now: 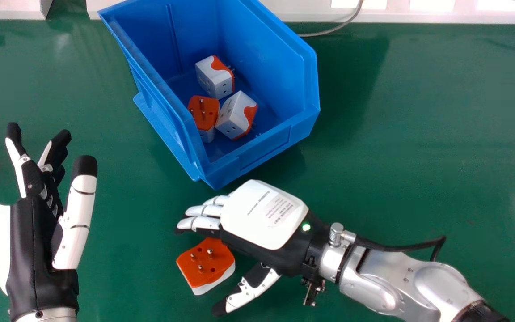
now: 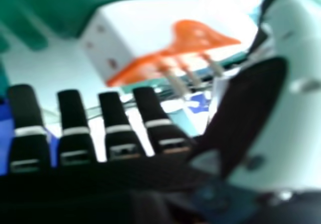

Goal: Pick all objects and put in blue box

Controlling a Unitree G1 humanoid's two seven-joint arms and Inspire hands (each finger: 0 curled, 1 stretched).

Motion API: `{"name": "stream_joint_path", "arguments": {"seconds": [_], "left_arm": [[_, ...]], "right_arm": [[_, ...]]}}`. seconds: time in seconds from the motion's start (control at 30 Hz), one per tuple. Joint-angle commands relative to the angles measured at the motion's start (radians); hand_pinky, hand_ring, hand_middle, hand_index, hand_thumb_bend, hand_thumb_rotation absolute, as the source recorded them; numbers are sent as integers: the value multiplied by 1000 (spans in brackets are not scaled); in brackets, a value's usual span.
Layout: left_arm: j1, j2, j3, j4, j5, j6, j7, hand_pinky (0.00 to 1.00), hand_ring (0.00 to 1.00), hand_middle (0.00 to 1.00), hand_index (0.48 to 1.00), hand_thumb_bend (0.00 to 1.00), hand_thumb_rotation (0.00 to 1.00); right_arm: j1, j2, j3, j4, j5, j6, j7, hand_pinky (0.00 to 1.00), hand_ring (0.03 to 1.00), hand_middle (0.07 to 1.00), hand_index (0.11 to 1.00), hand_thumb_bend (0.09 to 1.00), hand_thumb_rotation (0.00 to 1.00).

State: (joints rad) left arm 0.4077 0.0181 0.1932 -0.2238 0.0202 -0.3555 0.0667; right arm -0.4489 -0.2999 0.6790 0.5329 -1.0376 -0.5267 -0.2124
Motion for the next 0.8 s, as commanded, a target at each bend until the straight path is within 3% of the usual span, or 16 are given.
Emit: {"name": "stream_joint_path", "arguments": {"seconds": [0.0, 0.1, 0.2, 0.33, 0.37, 0.43, 0.6, 0.7, 0.77], "left_arm": [[-1, 6, 7, -29, 1, -2, 0, 970, 946, 921, 912, 588, 772], [-5, 8, 8, -28, -8, -2, -5, 972, 947, 922, 912, 596, 769], [-8, 9, 9, -30, -6, 2, -5, 969, 946, 921, 913, 607, 771], [-11, 8, 10, -36, -4, 15, -3, 981, 947, 922, 915, 601, 774], [-11, 8, 10, -38, -4, 17, -3, 983, 948, 922, 915, 600, 773], [-12, 9, 10, -38, -3, 13, -4, 978, 947, 920, 913, 600, 769], [-15, 14, 12, -37, -8, 10, -13, 961, 944, 922, 914, 593, 761], [-16, 14, 14, -36, -4, 11, -15, 969, 946, 924, 916, 582, 775], [-17, 12, 15, -34, -5, 12, -15, 981, 949, 927, 917, 581, 772]], "right_arm": [[-32, 12, 11, 5, -7, 5, -27, 620, 777, 803, 778, 508, 516], [-41, 19, 24, 25, -6, 15, -28, 614, 762, 786, 763, 498, 511], [-53, 26, 43, 55, -32, 28, -77, 573, 697, 715, 696, 476, 470], [-63, 45, 50, 109, -22, 18, -130, 419, 477, 500, 513, 496, 221], [-65, 47, 50, 118, -14, 12, -131, 387, 433, 482, 491, 508, 108], [-70, 51, 53, 132, -12, 8, -137, 353, 385, 461, 486, 517, 38], [-74, 58, 57, 143, -6, 23, -107, 229, 268, 446, 487, 518, 11], [-71, 58, 53, 140, 26, 29, -60, 158, 203, 285, 473, 496, 135], [-67, 61, 47, 139, 59, 29, -25, 117, 162, 231, 470, 491, 152]]}}
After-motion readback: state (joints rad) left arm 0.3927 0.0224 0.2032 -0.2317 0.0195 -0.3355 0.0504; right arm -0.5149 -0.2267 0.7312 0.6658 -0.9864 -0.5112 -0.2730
